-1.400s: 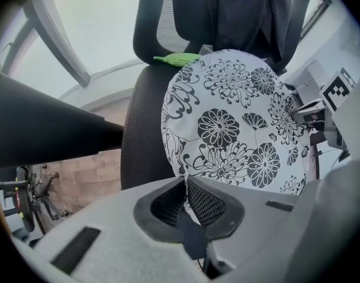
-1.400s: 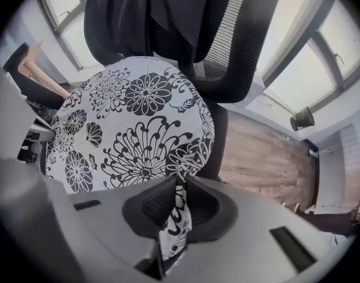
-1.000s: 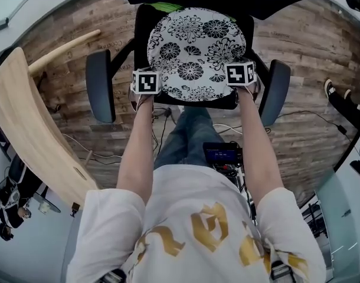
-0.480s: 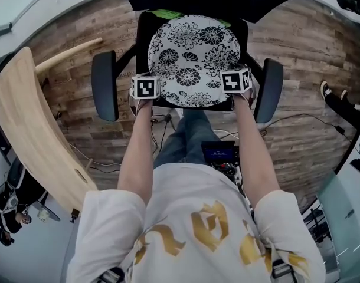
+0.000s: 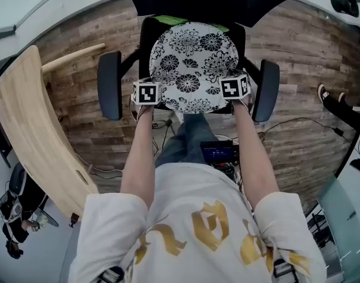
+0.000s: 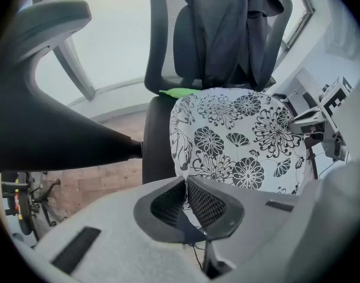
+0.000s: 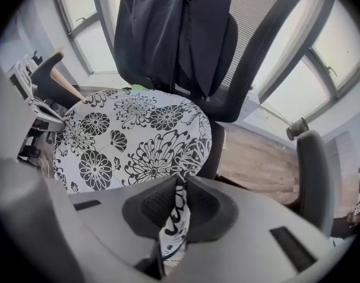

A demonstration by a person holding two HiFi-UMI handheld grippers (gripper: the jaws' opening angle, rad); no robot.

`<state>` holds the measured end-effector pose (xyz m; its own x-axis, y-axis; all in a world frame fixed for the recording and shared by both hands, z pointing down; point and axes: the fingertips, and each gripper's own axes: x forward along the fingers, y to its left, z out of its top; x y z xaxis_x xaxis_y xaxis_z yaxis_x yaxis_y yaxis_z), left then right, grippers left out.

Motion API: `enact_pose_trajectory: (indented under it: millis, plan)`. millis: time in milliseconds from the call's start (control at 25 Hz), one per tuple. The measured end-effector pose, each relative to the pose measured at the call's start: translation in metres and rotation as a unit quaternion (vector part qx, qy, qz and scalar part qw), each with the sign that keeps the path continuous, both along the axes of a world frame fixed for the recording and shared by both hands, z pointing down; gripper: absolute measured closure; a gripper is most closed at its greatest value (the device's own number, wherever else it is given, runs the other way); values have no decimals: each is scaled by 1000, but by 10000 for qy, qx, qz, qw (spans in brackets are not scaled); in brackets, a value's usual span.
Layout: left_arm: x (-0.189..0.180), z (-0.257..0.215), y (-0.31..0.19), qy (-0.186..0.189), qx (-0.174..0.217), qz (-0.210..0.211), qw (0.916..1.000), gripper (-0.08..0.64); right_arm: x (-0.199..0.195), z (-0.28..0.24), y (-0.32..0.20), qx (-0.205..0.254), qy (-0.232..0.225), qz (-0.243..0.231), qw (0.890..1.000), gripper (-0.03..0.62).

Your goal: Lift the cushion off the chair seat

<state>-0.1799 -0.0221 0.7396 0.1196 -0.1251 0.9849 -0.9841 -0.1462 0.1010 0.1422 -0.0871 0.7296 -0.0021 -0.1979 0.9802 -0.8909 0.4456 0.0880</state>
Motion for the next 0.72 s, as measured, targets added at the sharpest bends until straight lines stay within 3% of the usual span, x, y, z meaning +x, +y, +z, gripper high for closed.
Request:
enact_pose_trajectory:
  millis: [480, 720]
  plan:
    - [5, -25, -5, 53, 418, -26, 9991, 541, -7, -32, 7, 377, -403, 369, 9978, 552]
    - [5, -42, -6, 85, 551, -1, 9984, 541, -3, -46, 12, 535, -398, 433, 9968, 552]
